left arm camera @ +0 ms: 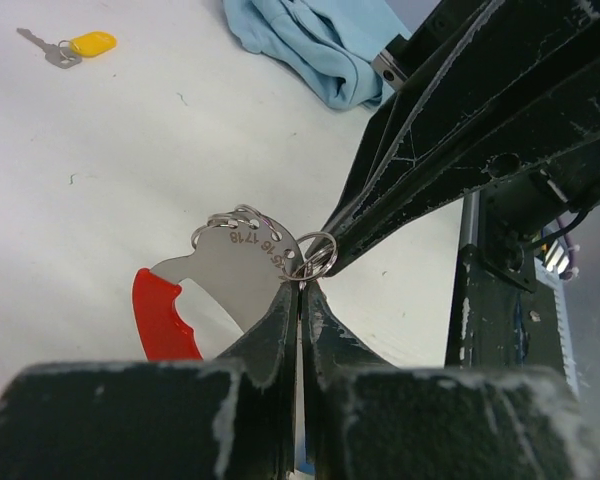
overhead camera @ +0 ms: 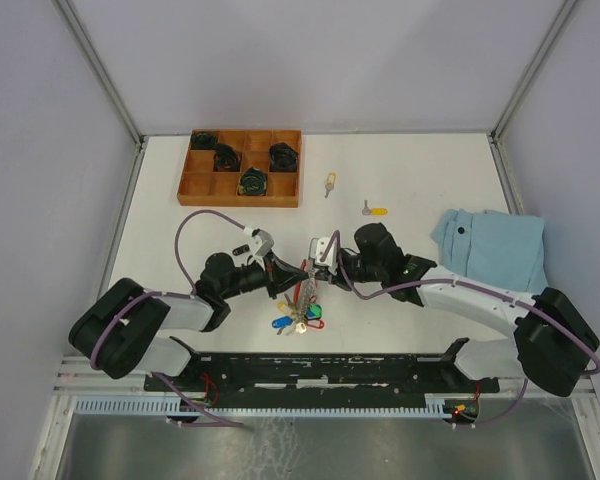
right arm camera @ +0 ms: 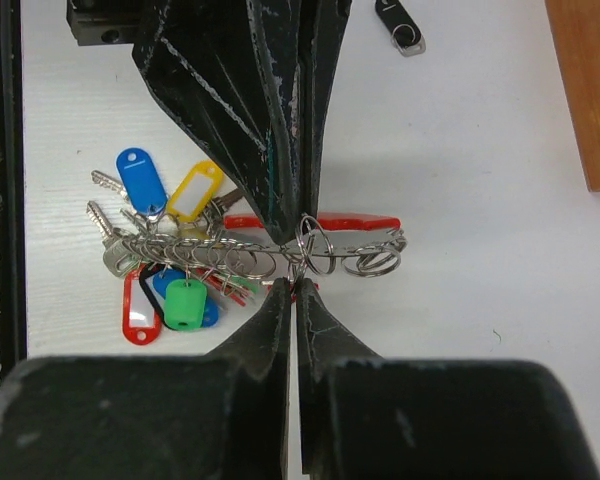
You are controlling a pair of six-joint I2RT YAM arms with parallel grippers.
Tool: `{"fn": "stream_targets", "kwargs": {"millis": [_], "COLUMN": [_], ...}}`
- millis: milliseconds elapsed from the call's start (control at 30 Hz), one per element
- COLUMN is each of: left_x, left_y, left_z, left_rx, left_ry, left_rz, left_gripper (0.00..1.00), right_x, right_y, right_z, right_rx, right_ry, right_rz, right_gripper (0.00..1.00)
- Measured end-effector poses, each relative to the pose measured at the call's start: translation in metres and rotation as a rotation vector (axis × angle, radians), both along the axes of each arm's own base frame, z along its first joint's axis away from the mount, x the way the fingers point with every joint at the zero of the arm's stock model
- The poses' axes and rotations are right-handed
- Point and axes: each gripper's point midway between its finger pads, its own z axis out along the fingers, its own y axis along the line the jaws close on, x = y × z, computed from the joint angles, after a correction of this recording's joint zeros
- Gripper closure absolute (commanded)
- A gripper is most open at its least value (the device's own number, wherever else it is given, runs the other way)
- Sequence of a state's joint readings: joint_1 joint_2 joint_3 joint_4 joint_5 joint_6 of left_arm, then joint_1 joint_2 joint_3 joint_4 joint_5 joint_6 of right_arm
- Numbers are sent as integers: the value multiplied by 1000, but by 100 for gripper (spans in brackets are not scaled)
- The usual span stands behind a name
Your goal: Put the keys on the keyring
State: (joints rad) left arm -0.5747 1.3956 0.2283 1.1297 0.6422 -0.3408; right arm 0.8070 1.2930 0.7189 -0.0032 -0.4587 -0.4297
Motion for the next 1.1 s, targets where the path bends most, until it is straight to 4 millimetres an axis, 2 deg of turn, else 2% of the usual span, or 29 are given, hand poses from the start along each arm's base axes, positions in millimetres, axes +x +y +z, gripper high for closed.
{"fn": "stream_targets", "kwargs": {"millis": [67,200,400,567,667,900,1100], "left_x": [-1,0,3,8,7,6,6], "left_y": [2,2,6,9,10,11,12], "left_z": [2,4,9,15,15,8,9], "left_rx": [-19,-48,-98,-109,-93,-41,-33], "left_ry": [21,53,80,68,61,54,31], "left_rz": [21,66,135,169,169,159,158], "left_gripper": [97,97,97,97,97,97,97], "right_x": [-1,1,3,4,4,7,8], "right_y": [1,4,7,-11,-17,-10,2], "right_z": [0,2,7,1,13,32,26], "right_rx": [32,86,128,98,111,151,150], "right_ry": [-7,-17,-9,-22,-50,-53,6], "right_rz": [-11,-35,-63,-132,-153,-138,-98], "right_gripper": [99,98,73,58,52,53,55]}}
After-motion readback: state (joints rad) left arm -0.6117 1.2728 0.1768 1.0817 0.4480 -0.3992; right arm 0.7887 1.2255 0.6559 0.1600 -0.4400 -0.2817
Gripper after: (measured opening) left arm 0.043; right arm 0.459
